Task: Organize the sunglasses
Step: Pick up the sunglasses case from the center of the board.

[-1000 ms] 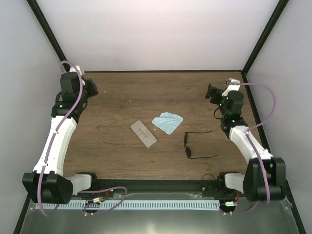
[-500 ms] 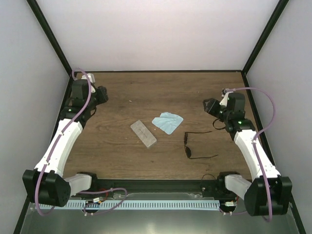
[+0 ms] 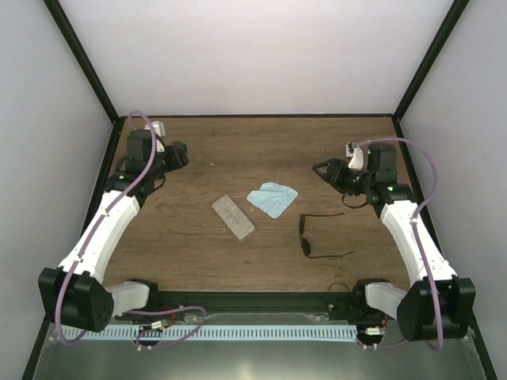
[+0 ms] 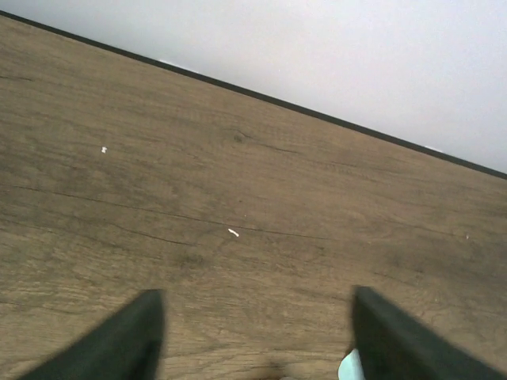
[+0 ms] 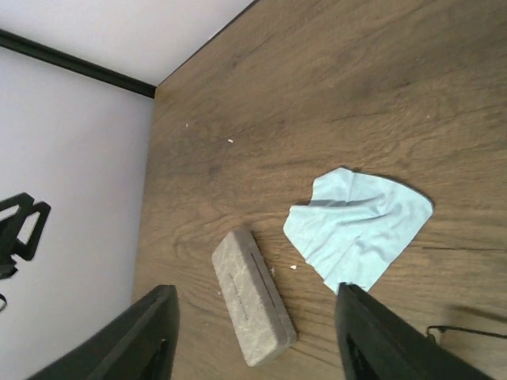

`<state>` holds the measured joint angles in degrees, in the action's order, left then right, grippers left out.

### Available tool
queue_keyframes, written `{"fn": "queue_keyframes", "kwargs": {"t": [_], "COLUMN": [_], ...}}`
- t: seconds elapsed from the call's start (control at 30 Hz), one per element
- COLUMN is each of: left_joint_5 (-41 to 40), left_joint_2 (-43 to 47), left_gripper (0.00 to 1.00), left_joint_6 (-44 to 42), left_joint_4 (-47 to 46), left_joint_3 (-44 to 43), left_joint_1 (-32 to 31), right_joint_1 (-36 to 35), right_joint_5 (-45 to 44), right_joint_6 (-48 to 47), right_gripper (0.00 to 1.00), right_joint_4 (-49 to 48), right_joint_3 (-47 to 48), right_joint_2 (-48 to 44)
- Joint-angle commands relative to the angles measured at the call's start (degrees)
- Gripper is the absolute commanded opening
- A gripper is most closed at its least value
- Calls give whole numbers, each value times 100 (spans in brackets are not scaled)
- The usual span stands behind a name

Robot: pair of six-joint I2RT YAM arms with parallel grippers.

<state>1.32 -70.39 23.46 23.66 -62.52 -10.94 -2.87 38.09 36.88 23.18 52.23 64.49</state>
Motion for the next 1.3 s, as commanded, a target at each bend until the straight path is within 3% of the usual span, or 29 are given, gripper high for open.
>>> {"fn": "queue_keyframes", "kwargs": {"t": [0.0,0.13,0.33,0.47,0.57,0.9,1.27], "left_joint_5": [-94,-244,-849,-1037,-925,-630,-388], "left_joint_2": [390,553,1099,1084,1200,1854,1968], "left_gripper": [100,100,100,100,100,100,100], "left_joint_6": [79,157,280,283,201,369,155], "left_joint_4": [128,229,-46,454,632,989,1145], "left_joint_3": [200,525,1167,973,1081,1854,2031], "left_joint_1": [-40,-35,-31,-21,-18,-5,7], "right_joint_1": [-477,-1440,-3637,-4464,-4763,-5017,-5253], "right_joint_5": [-198,-875,-3599,-4202,-4162,-3648,-3688], "right_joint_6": [-916,-765,-1143,-1494,-1704,-1978,-1930], "right_gripper": [67,87,88,93,99,100,98], "right_joint_4": [867,771,1658,1785,1510,1063,1115], "right_joint_3": [567,745,2224,2834,2926,2798,2897], "right_joint_2": [300,601,2021,2932,3437,4045,4623]}}
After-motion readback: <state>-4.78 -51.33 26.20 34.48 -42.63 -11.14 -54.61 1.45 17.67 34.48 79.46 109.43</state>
